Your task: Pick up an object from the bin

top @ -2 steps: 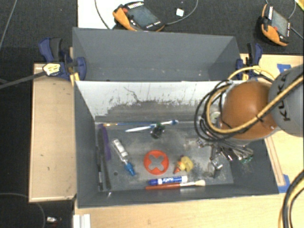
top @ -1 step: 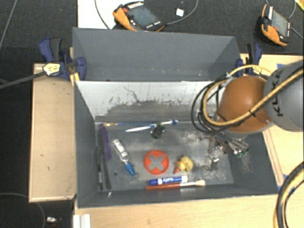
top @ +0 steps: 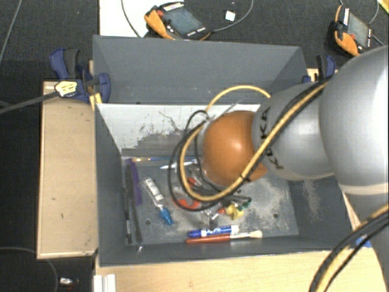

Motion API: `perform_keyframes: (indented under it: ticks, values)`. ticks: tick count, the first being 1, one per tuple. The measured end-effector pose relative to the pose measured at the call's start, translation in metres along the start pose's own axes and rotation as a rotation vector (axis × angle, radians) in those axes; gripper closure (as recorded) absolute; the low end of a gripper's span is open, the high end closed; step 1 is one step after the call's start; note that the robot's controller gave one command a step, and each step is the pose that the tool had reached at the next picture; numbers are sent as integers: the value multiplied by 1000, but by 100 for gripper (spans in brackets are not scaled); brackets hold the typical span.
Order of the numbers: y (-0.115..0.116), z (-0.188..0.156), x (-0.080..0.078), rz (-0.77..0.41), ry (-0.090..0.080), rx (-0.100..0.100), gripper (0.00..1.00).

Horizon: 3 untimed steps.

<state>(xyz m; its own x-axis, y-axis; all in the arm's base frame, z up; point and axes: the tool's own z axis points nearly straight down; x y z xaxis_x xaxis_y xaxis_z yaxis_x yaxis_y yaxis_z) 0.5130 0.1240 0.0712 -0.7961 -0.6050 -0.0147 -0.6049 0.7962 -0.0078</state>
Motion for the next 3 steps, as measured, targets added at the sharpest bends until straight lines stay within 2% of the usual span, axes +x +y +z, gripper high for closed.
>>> perform_keyframes:
  ticks: [1, 2, 3]
  values:
    - [-63, -1, 78, 104, 1, 5, 100]
    - [-63, -1, 78, 103, 1, 5, 100]
    - [-61, -16, 80, 103, 11, -2, 100]
